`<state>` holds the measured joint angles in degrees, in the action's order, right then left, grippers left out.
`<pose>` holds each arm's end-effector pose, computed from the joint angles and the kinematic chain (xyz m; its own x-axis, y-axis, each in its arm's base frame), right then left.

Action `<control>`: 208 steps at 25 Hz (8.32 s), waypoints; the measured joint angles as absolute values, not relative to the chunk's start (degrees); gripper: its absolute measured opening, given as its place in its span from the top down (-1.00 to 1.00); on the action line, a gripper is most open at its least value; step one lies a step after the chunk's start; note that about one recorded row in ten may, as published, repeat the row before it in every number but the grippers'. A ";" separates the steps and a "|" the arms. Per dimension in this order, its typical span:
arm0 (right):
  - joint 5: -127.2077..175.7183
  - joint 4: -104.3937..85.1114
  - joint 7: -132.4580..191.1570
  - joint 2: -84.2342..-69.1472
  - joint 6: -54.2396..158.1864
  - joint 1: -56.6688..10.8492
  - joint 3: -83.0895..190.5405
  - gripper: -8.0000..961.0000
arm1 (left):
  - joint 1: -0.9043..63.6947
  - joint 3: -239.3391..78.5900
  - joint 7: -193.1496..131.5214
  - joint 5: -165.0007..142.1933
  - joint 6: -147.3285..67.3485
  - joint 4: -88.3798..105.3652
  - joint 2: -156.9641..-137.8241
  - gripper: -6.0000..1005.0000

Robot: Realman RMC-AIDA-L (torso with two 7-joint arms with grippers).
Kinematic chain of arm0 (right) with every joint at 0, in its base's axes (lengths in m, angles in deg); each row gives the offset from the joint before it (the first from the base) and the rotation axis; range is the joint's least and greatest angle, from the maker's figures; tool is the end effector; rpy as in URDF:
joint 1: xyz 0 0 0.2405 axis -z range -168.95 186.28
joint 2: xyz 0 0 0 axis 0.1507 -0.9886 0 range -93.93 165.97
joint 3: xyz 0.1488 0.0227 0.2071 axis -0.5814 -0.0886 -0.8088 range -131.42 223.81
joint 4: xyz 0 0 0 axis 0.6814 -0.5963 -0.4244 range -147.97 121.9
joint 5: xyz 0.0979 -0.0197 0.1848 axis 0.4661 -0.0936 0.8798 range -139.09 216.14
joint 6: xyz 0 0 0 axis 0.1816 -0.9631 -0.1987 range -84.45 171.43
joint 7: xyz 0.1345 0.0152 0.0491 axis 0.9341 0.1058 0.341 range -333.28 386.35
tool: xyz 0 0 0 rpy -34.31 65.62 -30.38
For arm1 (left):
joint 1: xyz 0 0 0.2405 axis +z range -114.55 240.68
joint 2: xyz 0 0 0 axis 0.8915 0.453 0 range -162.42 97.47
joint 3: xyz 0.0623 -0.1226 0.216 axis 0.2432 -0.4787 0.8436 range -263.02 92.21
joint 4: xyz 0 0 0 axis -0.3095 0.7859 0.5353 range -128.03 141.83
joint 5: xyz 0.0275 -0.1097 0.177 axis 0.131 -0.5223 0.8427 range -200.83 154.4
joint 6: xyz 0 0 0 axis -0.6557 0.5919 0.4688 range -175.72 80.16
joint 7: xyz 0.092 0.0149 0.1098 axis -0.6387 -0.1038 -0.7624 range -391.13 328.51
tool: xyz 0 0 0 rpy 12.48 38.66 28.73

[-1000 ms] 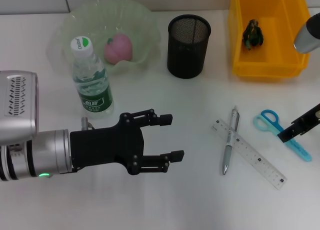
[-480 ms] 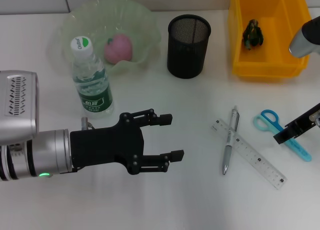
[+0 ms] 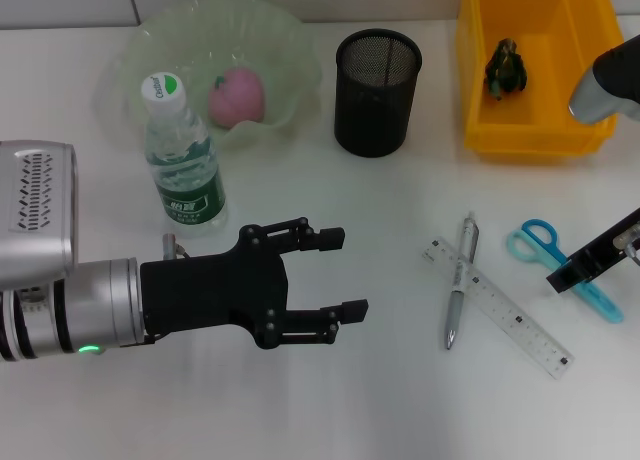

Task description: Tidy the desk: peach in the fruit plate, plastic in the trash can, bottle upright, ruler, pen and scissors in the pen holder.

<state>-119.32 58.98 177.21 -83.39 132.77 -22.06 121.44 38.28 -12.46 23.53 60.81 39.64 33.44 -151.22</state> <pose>0.2444 0.3418 0.0103 0.5230 -0.8228 0.2224 -0.6379 -0.5509 -0.5382 -0.2454 0.2755 -0.0642 0.7968 0.1109 0.5940 0.1931 -0.9782 -0.0765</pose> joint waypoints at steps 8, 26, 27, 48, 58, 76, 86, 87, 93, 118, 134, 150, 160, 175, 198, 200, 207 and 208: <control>-119.43 57.69 177.12 -83.32 132.19 -22.27 121.52 0.08 | 38.36 -12.46 23.53 60.81 39.72 33.44 -151.22 -0.57; -116.95 62.16 176.37 -83.29 132.22 -20.68 120.79 0.55 | 38.61 -12.01 23.60 60.61 40.36 33.95 -151.17 -0.44; -115.78 64.01 176.20 -83.22 132.53 -20.07 120.48 0.55 | 38.63 -12.01 23.76 60.56 40.46 33.97 -151.12 -0.42; -52.44 48.97 118.37 -83.50 105.19 -20.32 105.27 0.55 | 38.65 -12.55 28.76 60.65 40.15 34.32 -150.86 -0.62; -25.63 13.18 74.59 -83.36 103.60 -28.99 106.53 0.55 | 38.97 -12.55 28.33 60.58 40.02 33.91 -150.95 -0.62; -25.24 0.23 72.21 -83.66 97.13 -37.12 106.60 0.55 | 38.98 -12.55 28.13 60.57 39.94 34.20 -150.96 -0.62; -25.31 -0.40 72.38 -83.69 97.42 -36.54 106.57 0.32 | 39.07 -12.55 27.45 60.57 39.92 34.21 -150.96 -0.62; -25.24 -0.36 72.39 -83.69 97.81 -36.25 106.57 0.27 | 39.10 -12.55 27.44 60.57 39.92 34.21 -150.96 -0.62; -25.04 7.92 80.88 -83.50 109.48 -29.99 106.10 -0.02 | 39.56 -12.55 27.42 60.49 40.21 34.29 -150.84 -0.62; -109.23 66.17 174.91 -83.00 147.16 -32.78 110.64 -0.55 | 40.90 -13.16 28.02 60.79 40.73 35.70 -150.69 -0.62; -108.97 51.14 177.79 -83.58 132.85 -35.26 124.18 -0.52 | 40.93 -13.16 28.09 60.81 40.78 35.73 -150.69 -0.62; -107.47 44.27 179.20 -83.60 125.76 -36.51 128.91 -0.40 | 41.04 -13.17 27.79 60.81 40.67 35.73 -150.69 -0.62; -107.41 42.95 179.20 -83.60 123.28 -36.60 130.14 -0.32 | 41.01 -13.16 27.71 60.81 40.64 35.73 -150.69 -0.62; -106.94 42.32 179.05 -83.59 123.11 -36.69 130.69 -0.12 | 41.00 -13.16 27.75 60.81 40.53 35.73 -150.69 -0.62; -106.85 45.94 179.48 -83.60 123.67 -35.99 131.13 0.20 | 41.00 -13.16 28.01 60.81 40.63 35.75 -150.71 -0.62; -106.82 48.46 179.99 -83.58 124.31 -35.32 131.05 0.19 | 41.00 -13.16 28.01 60.81 40.64 35.79 -150.70 -0.62; -106.76 61.31 180.56 -83.37 127.57 -33.23 126.66 0.17 | 41.00 -13.16 28.10 60.75 40.77 36.33 -150.69 -0.62; -106.76 63.76 180.55 -83.34 127.61 -32.97 125.40 0.17 | 41.00 -13.16 28.10 60.75 40.78 36.46 -150.69 -0.62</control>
<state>-106.76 63.76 180.55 -83.34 127.61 -32.97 125.40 41.00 -13.16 28.10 60.75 40.78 36.46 -150.69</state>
